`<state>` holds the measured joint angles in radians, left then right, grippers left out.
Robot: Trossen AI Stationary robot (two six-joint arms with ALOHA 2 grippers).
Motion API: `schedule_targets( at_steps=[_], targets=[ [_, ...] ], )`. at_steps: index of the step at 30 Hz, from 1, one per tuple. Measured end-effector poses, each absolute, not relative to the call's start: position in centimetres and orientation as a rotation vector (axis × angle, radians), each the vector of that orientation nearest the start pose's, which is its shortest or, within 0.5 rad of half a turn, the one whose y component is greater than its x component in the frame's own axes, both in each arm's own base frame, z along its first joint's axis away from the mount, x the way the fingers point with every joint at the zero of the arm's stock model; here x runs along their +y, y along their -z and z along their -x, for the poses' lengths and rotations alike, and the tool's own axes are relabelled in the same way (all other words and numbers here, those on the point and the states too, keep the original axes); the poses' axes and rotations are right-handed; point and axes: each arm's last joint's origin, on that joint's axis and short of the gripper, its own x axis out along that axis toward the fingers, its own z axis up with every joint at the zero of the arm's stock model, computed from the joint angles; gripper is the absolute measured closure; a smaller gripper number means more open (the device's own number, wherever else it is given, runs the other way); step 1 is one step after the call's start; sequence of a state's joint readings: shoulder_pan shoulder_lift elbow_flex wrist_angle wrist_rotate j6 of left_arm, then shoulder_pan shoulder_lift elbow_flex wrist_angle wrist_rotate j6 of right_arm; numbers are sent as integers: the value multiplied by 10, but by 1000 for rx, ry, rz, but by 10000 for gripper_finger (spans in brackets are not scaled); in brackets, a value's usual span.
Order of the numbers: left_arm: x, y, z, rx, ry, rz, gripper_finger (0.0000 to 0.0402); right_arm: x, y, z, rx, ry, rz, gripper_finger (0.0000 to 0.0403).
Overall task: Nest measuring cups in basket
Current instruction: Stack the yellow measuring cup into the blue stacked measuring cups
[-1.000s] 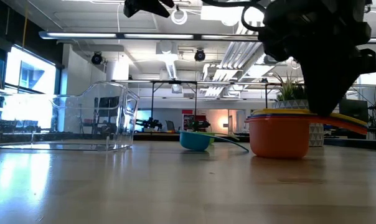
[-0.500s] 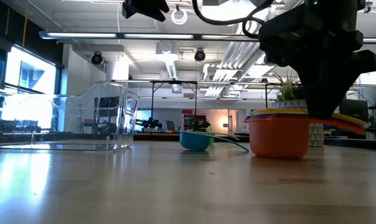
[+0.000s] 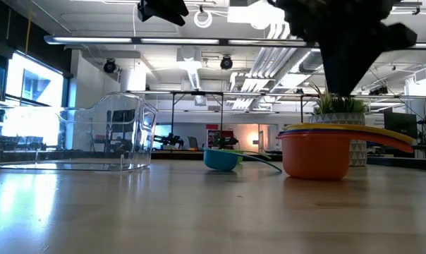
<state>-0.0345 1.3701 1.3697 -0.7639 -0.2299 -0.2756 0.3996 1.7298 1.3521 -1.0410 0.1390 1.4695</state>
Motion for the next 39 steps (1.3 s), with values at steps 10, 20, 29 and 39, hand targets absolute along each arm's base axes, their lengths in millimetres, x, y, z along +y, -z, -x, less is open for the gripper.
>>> schedule_targets(
  at_steps=[10, 20, 29, 39],
  targets=[
    [-21, -352, -287, 683, -169, 125, 271, 105, -271, -290, 1310, 875, -645, 330],
    [-38, -330, -296, 616, -92, 128, 271, 76, -300, -268, 1354, 794, -502, 330],
    [-50, -302, -318, 605, -56, 127, 271, 43, -346, -229, 1203, 756, -501, 330],
    [-59, -271, -345, 634, -39, 164, 271, 32, -364, -206, 1119, 760, -549, 330]
  ],
)
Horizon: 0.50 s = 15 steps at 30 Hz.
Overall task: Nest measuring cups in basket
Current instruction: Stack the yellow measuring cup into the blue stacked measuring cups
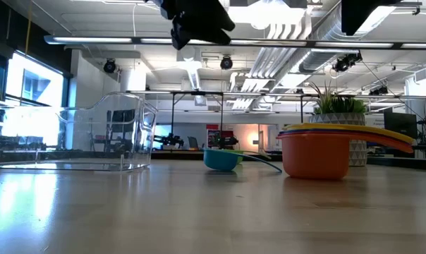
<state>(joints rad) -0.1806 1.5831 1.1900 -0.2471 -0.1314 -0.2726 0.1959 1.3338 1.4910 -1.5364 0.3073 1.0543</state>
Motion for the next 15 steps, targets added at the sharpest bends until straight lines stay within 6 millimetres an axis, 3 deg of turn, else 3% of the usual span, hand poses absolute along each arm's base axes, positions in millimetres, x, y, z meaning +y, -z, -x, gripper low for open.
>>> schedule_targets(
  at_steps=[5, 11, 15],
  targets=[
    [-59, -271, -346, 632, -46, 202, 271, 32, -364, -207, 1113, 769, -561, 330],
    [-62, -291, -333, 578, -28, 229, 271, 33, -364, -211, 1068, 780, -613, 330],
    [-63, -310, -320, 523, -3, 221, 271, 34, -343, -217, 1078, 804, -633, 330]
  ],
)
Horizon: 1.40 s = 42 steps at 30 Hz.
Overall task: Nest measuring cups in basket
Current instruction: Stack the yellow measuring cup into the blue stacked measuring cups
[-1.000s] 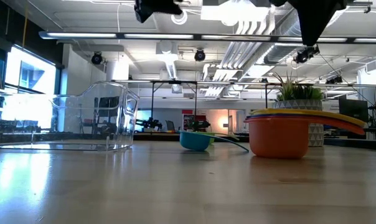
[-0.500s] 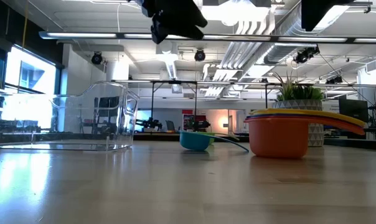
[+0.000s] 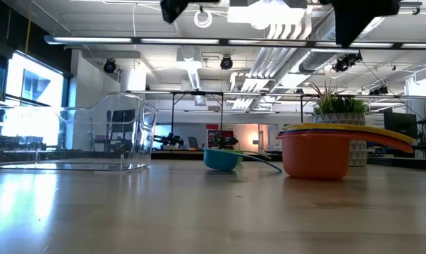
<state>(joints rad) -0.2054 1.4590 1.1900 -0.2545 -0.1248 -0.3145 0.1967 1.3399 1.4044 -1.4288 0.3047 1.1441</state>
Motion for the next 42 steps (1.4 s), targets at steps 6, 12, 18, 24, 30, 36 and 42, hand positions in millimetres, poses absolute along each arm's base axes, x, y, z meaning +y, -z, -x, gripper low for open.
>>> schedule_targets(
  at_steps=[6, 12, 18, 24, 30, 36, 42],
  targets=[
    [-61, -338, -298, 444, 22, 221, 271, 35, -292, -226, 1100, 819, -668, 330],
    [-56, -352, -279, 422, -12, 180, 271, 36, -249, -232, 1081, 767, -727, 330],
    [-53, -355, -270, 442, -55, 150, 271, 36, -218, -230, 1061, 750, -743, 330],
    [-52, -350, -267, 493, -74, 133, 271, 36, -192, -229, 1015, 712, -803, 330],
    [-51, -349, -267, 510, -79, 128, 271, 38, -175, -227, 994, 695, -887, 330],
    [-51, -348, -266, 520, -100, 119, 271, 45, -162, -238, 1006, 646, -940, 330],
    [-50, -346, -265, 544, -103, 113, 271, 53, -158, -252, 1000, 620, -985, 330]
  ],
)
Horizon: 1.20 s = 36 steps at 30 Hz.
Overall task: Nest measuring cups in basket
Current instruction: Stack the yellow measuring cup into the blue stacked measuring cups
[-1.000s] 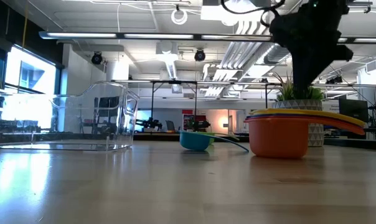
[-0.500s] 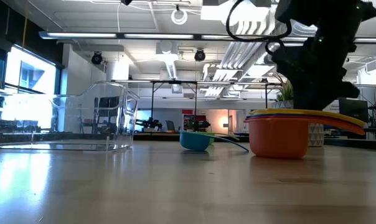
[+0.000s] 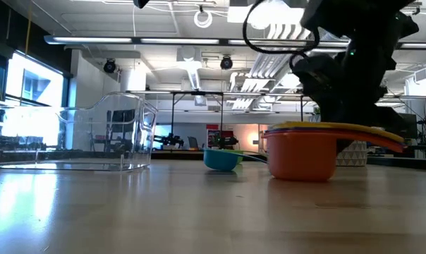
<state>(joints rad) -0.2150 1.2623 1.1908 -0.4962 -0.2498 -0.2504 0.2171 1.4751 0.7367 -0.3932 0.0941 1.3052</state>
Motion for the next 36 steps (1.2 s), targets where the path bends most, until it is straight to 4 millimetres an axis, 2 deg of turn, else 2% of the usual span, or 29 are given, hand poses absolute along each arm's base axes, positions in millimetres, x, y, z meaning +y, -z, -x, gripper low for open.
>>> schedule_targets(
  at_steps=[7, 15, 21, 24, 31, 36],
  targets=[
    [-50, -344, -264, 561, -105, 116, 271, 61, -169, -280, 978, 595, -993, 330],
    [-61, -336, -268, 607, -47, 108, 271, 67, -170, -307, 1032, 636, -965, 330],
    [-78, -316, -284, 667, -14, 79, 271, 65, -190, -308, 1104, 721, -908, 330],
    [-89, -303, -296, 683, 10, 58, 271, 64, -196, -306, 1137, 708, -896, 330],
    [-113, -274, -324, 662, 51, 58, 271, 66, -195, -301, 1277, 603, -831, 330],
    [-128, -254, -342, 625, 67, 93, 271, 58, -195, -296, 1354, 544, -740, 330]
  ],
)
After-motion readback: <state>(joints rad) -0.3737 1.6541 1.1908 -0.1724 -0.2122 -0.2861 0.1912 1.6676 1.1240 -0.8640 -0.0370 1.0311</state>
